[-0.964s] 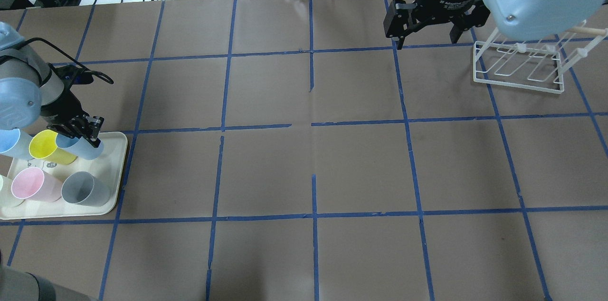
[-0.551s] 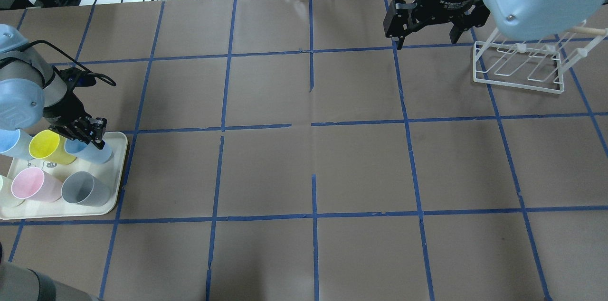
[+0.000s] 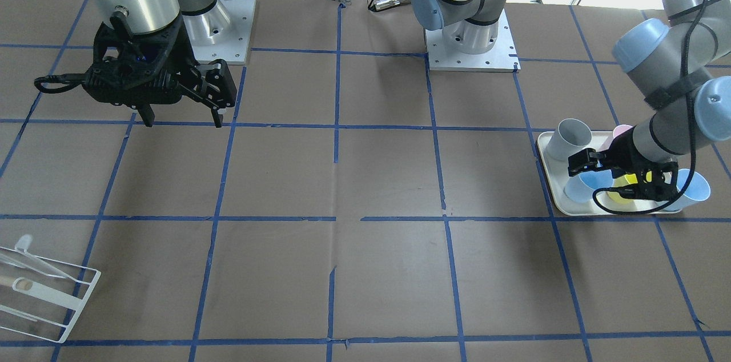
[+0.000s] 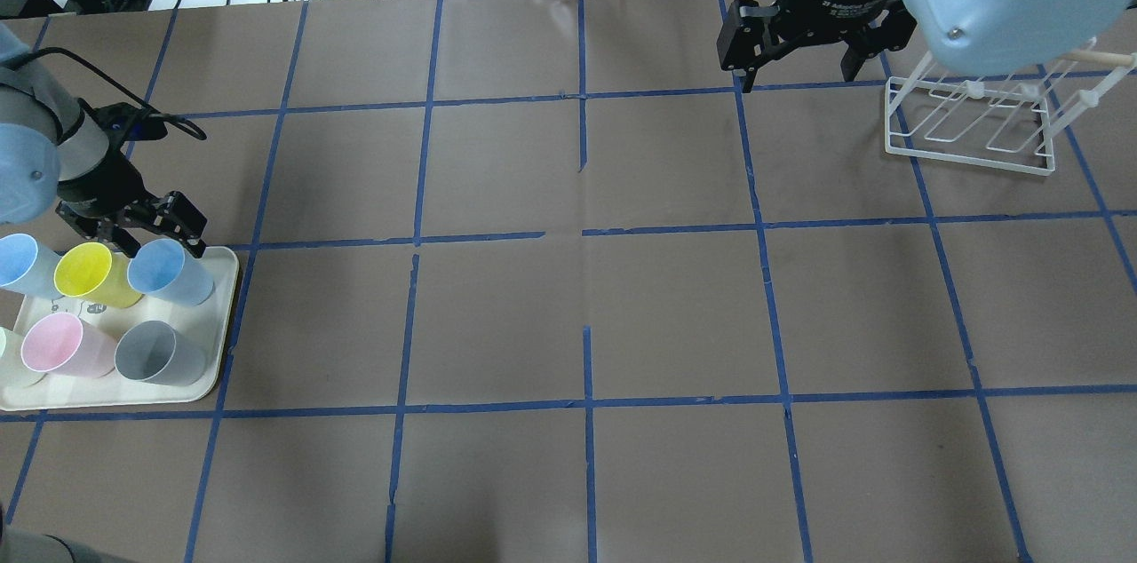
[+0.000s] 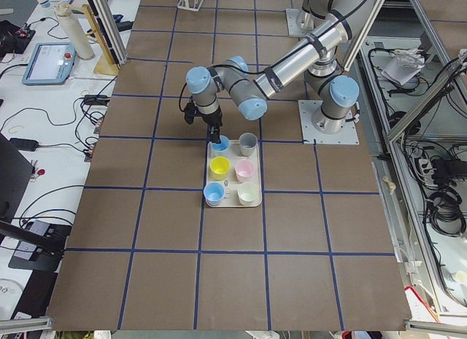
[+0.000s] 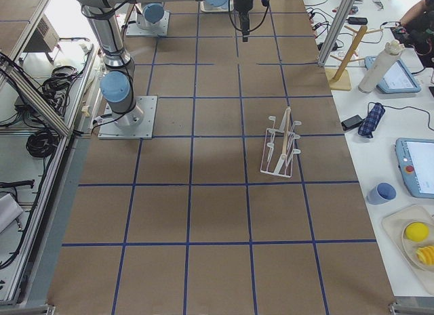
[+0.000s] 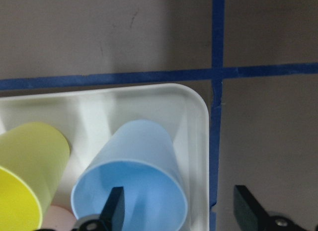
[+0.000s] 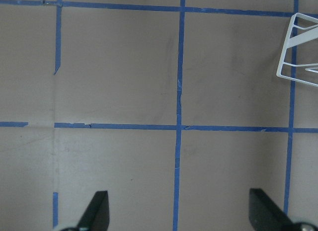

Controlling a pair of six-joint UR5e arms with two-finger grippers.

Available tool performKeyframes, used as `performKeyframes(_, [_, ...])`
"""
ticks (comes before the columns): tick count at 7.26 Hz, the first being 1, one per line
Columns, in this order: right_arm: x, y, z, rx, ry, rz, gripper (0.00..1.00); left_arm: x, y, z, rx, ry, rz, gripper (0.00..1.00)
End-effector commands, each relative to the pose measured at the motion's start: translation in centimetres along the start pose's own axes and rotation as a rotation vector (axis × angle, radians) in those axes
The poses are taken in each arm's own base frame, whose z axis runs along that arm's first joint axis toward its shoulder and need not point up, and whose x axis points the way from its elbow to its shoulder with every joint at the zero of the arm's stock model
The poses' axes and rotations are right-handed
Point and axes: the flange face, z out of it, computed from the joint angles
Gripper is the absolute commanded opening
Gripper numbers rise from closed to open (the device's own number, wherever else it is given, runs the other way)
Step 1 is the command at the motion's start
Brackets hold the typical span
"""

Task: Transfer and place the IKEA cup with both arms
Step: 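Open the left gripper and raise it away from the tray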

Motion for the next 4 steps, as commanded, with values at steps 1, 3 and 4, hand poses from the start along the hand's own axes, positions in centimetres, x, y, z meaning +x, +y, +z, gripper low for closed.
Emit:
performKeyframes(1, [0.0, 0.0, 0.0, 0.0, 0.0, 0.0, 1.0, 5.3, 1.0, -10.5, 0.052, 0.014, -0.046, 1.0])
performKeyframes(3, [0.0, 0.0, -0.1, 0.001, 0.0, 0.001, 1.0, 14.2, 2.7, -18.2, 0.087, -0.012, -0.02, 1.0])
performKeyframes(4, [0.0, 0.0, -0.1, 0.001, 0.0, 0.001, 1.0, 18.7, 4.7, -20.8, 0.138, -0.01, 0.027, 1.0])
